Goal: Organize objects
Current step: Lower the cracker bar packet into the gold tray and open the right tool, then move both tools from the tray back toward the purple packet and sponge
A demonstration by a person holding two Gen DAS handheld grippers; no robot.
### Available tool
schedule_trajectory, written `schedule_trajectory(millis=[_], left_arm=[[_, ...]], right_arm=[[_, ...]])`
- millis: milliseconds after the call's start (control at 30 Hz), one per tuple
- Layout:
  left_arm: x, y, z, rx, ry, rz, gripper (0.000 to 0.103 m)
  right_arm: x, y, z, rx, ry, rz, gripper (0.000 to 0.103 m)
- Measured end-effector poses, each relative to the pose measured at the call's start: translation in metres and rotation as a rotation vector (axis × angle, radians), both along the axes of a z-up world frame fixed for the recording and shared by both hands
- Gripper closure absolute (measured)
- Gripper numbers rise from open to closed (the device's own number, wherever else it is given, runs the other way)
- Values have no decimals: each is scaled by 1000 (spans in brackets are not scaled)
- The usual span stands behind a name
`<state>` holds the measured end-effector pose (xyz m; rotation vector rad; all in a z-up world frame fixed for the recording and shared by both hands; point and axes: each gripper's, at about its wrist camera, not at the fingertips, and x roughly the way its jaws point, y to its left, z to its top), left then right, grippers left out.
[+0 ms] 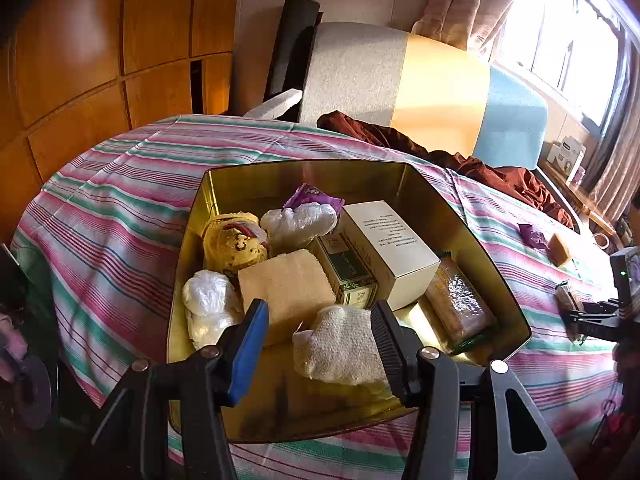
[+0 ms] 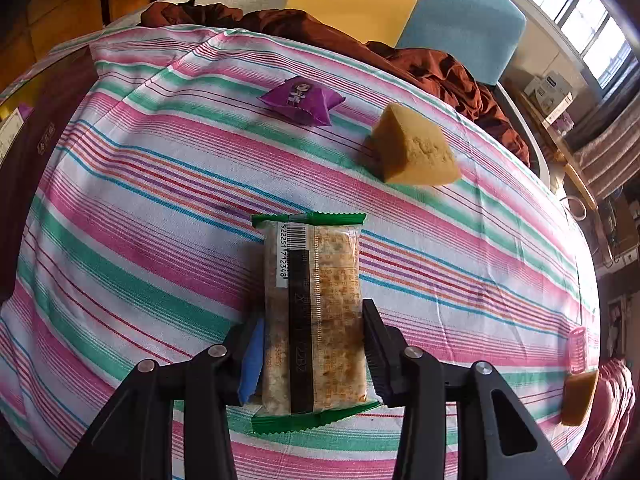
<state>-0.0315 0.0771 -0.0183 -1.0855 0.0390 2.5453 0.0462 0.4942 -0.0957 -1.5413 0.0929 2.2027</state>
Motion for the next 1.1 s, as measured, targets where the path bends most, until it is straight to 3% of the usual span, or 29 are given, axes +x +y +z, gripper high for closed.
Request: schedule_trajectory(millis=[133,533,733,1100], left_arm=[[5,-7,5,-1,18,5,49],[15,-25,3,-3,38,26,47],[15,-28,4,4,39,33,47],[12,-35,3,11,27,56,44]], right_arm=[[1,-12,12,-132,70,-28,59],[-43,-146,83,-215,247,193,59],[-80,-195,88,-214,238,255,59],[-114,-213,66,-231,176,226,55]])
